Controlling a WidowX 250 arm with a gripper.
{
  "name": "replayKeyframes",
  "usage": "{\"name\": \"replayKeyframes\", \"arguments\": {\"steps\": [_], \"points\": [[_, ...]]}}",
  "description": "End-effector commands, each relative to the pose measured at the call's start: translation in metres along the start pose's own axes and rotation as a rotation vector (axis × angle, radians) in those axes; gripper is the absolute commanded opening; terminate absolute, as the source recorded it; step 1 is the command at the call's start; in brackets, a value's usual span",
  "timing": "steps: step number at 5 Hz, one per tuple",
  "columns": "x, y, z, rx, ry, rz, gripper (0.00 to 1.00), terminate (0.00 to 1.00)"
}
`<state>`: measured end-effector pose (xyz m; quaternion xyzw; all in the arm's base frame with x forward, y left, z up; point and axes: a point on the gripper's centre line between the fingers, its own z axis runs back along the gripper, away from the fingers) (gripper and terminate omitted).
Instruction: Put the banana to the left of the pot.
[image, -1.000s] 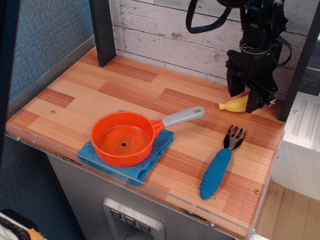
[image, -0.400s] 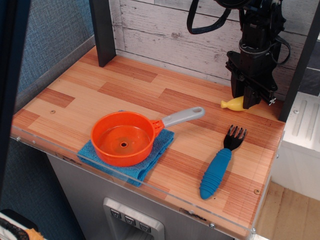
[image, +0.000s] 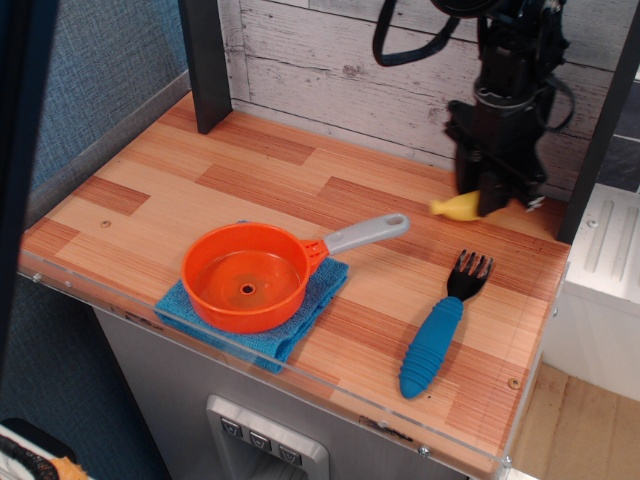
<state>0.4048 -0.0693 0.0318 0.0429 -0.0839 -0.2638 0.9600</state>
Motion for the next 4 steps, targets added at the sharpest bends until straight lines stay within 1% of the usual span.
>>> {"name": "replayKeyframes", "arguments": {"steps": [1,2,3,4], "points": [[-0.023,0.054,0.079,0.113,-0.017,0.12,0.0,0.0],[-0.05,0.073,0.081,0.101,0.031,0.202,0.0,0.0],[-0.09,0.095,0.061,0.052,0.058,0.336,0.0,0.0],[-0.119,0.109,0.052,0.063,0.077,0.413,0.0,0.0]]}}
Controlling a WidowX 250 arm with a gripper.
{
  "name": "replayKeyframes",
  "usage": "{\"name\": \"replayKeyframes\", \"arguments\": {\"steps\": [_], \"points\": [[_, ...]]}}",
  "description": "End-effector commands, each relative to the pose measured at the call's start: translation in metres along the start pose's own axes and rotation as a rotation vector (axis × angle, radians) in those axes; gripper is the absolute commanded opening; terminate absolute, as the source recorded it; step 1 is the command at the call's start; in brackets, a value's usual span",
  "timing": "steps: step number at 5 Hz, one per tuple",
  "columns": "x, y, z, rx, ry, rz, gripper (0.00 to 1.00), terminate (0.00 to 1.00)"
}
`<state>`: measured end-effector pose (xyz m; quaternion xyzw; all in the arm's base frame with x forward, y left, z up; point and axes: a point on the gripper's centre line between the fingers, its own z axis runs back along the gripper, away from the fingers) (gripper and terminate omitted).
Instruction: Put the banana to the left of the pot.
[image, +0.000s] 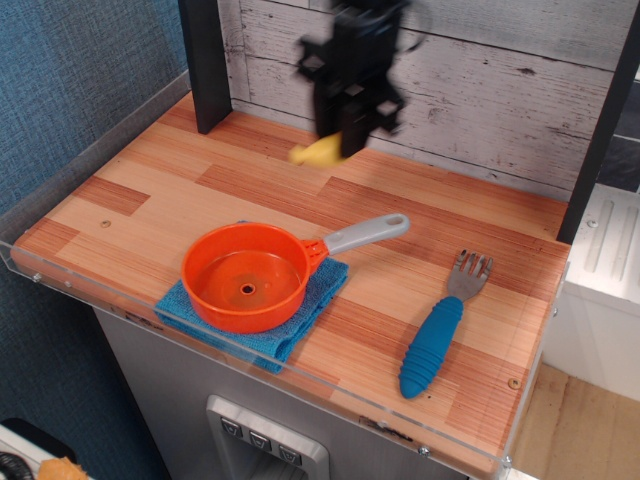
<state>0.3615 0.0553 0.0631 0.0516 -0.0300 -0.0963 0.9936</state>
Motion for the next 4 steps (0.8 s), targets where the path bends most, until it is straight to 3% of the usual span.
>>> {"name": "replayKeyframes", "arguments": {"steps": [1,4], "points": [[-0.03,0.04,0.002,0.023,-0.062,0.116,0.0,0.0],[-0.054,0.07,-0.016,-0.002,-0.112,0.254,0.0,0.0]]}}
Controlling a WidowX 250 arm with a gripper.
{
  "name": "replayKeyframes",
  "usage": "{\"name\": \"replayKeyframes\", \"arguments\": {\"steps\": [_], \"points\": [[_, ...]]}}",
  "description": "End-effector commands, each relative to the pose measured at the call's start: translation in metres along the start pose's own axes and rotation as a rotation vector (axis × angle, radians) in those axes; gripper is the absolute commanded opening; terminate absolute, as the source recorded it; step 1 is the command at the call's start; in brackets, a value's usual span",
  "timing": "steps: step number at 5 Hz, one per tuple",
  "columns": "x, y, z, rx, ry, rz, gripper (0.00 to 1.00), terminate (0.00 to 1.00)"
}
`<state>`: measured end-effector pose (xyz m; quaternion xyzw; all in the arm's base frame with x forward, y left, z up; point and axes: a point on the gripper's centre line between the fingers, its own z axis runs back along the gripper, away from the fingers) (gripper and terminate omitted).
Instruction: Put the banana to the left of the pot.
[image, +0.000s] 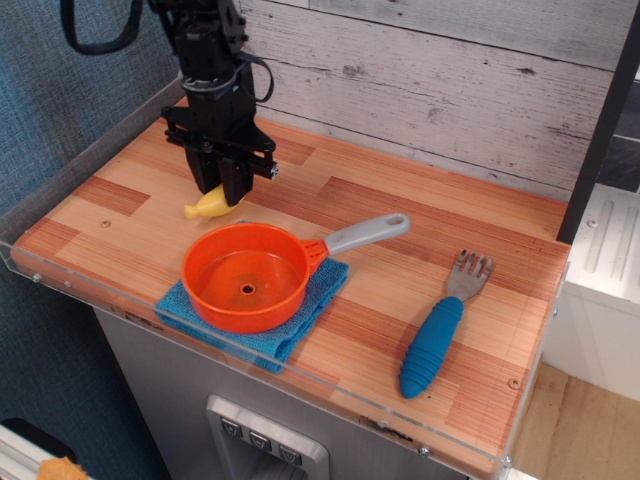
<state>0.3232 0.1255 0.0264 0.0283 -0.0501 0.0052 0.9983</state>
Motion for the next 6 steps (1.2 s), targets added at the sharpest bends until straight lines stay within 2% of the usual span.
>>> {"name": "replayKeyframes", "arguments": {"steps": [1,3,5,6], "points": [[0.001,0.012,0.023,0.007,-0.087,0.043,1.0,0.0],[0.001,0.019,0.032,0.017,-0.108,0.089,1.0,0.0],[0.02,0.013,0.082,0.089,-0.134,0.041,1.0,0.0],[0.034,-0.001,0.103,0.066,-0.155,-0.006,1.0,0.0]]}}
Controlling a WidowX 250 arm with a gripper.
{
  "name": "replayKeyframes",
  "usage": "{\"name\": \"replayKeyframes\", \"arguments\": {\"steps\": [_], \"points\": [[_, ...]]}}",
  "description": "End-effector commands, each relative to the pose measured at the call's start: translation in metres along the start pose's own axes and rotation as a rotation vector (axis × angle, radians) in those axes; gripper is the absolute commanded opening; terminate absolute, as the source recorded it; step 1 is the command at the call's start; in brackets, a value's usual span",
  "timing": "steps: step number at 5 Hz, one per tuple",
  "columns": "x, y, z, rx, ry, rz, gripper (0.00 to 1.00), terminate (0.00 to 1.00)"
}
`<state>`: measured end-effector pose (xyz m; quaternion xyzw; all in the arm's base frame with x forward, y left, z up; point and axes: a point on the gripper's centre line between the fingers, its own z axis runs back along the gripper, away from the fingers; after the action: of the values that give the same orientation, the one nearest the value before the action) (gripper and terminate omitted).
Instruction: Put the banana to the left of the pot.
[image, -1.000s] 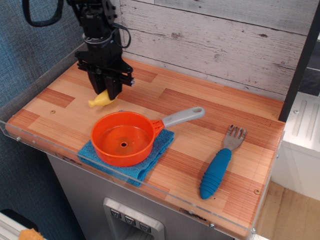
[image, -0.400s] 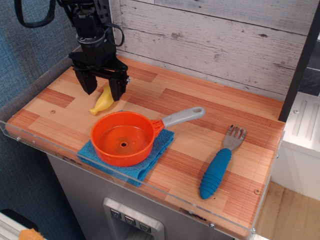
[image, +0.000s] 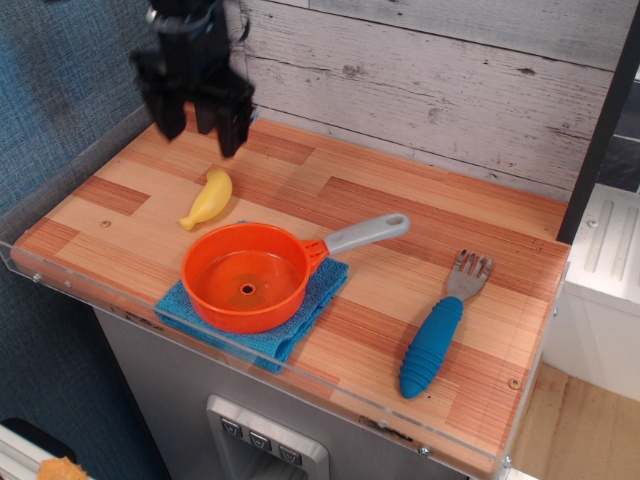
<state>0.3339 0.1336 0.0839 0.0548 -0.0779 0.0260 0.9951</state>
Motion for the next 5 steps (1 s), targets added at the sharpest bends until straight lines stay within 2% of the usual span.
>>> {"name": "replayKeyframes", "arguments": {"steps": [1,2,3,4,5], "points": [[0.032,-0.041,0.055,0.001,-0.08,-0.134,1.0,0.0],[0.038,-0.077,0.069,-0.069,-0.102,-0.23,1.0,0.0],[0.037,-0.119,0.081,-0.098,-0.122,-0.351,1.0,0.0],[0.02,-0.156,0.088,-0.095,-0.097,-0.45,1.0,0.0],[0.003,-0.185,0.084,-0.109,-0.08,-0.542,1.0,0.0]]}}
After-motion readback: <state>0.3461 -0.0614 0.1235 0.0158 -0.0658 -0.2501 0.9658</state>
